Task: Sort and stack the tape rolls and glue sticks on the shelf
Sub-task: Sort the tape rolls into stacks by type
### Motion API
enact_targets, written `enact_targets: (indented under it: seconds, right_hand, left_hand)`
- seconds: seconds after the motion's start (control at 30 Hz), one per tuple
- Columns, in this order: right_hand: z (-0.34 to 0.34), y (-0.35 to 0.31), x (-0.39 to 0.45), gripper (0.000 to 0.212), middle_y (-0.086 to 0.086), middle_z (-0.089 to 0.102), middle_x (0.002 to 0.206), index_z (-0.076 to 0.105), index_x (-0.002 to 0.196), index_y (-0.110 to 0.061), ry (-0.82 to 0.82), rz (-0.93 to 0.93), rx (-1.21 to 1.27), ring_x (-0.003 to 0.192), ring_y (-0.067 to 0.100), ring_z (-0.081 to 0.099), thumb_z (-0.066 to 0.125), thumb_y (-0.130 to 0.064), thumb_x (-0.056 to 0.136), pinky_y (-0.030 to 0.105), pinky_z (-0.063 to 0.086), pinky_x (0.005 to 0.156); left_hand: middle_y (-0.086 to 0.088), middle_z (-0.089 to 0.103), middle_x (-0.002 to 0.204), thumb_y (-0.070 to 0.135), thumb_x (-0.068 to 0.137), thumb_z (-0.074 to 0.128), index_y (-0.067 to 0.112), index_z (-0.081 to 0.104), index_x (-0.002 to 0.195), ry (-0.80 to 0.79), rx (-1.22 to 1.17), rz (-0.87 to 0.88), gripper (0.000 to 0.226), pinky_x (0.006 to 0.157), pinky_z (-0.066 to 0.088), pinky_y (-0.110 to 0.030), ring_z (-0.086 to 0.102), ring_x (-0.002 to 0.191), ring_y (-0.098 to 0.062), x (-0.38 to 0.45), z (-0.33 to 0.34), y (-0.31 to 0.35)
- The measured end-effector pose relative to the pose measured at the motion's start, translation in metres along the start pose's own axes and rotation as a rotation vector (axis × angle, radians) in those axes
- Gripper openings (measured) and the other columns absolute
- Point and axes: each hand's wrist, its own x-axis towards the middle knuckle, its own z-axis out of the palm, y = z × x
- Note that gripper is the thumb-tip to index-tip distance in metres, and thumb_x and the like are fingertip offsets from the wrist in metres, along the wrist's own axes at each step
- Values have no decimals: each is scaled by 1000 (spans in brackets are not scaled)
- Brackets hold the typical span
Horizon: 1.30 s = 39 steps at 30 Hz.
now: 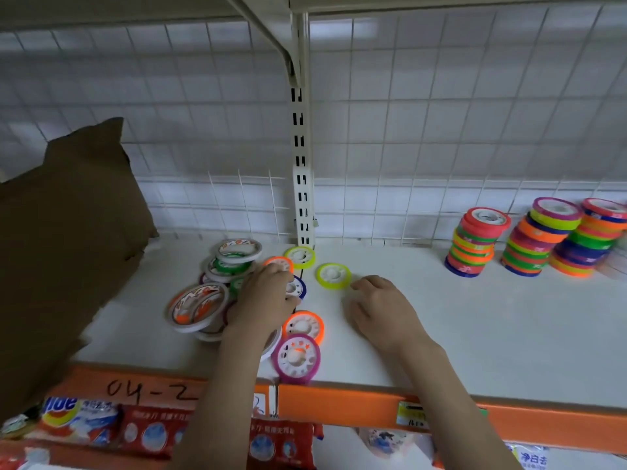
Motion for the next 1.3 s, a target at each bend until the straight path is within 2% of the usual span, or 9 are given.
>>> enact_targets:
  seconds: [0.1,0.2,0.33,0.6,0.77,0.93,1.13,1.2,1.3]
  right_hand:
    - [4,2,9,37,5,53,125,56,119,-9,-18,-30,-27,119,24,44,38,-27,92,28,37,97]
    - [5,-1,22,34,4,51,127,53,124,-10,-27,-43,-42,121,22,42,43,-23,93,27,39,91]
    - [3,-9,41,37,2,47,131,49,130,-13,-34,-56,-74,126,20,38,43,-25,95,26,40,89]
    - [13,-10,55,37,6,47,127,52,122,-10,-94,-66,-172,125,23,38,38,-34,98,30,41,90]
    - [9,-4,43,34,8,41,131,48,121,-4,-83,-56,-171,124,24,37,40,-28,98,31,40,89]
    - [-18,19,18,31,7,43,128,49,119,-2,161,-13,-64,116,24,43,45,-23,97,33,43,81]
    - [-72,61,-3,21,23,58,107,59,99,8,455,-2,-85,89,42,59,64,-4,82,38,50,70]
    - [-91,75,-6,24,23,57,108,59,103,8,500,39,-120,91,42,58,62,-6,84,40,49,70]
    - [-113,93,-3,26,22,54,114,57,109,8,510,89,-192,99,40,54,57,-9,90,40,45,76]
  left_hand:
    - [-1,47,132,40,86,60,18,60,119,-39,27,-7,40,99,37,-35,42,121,-23,0,5,-2]
    - [-1,43,137,33,88,59,18,58,124,-44,8,-17,39,99,39,-37,43,122,-25,-3,7,-4]
    - [2,38,142,24,89,60,17,55,127,30,-86,-32,39,101,40,-36,40,126,-22,-11,6,-8]
    - [3,36,143,23,90,60,14,55,128,133,-239,-20,39,104,39,-36,38,128,-18,-22,-3,-9]
    - [0,44,135,20,85,66,9,61,118,197,-241,65,35,101,39,-37,43,123,-21,-17,4,3]
    - [-5,47,133,18,83,68,5,64,114,176,-274,125,34,101,38,-39,44,123,-27,-4,14,32]
    - [-2,47,133,21,84,67,10,64,114,167,-283,226,32,100,39,-36,46,121,-25,11,23,75]
    - [-1,46,134,22,85,66,11,63,115,165,-279,263,32,98,40,-37,45,121,-24,15,25,88]
    - [4,41,138,28,89,59,16,60,120,161,-223,286,33,96,38,-27,40,124,-18,17,23,101]
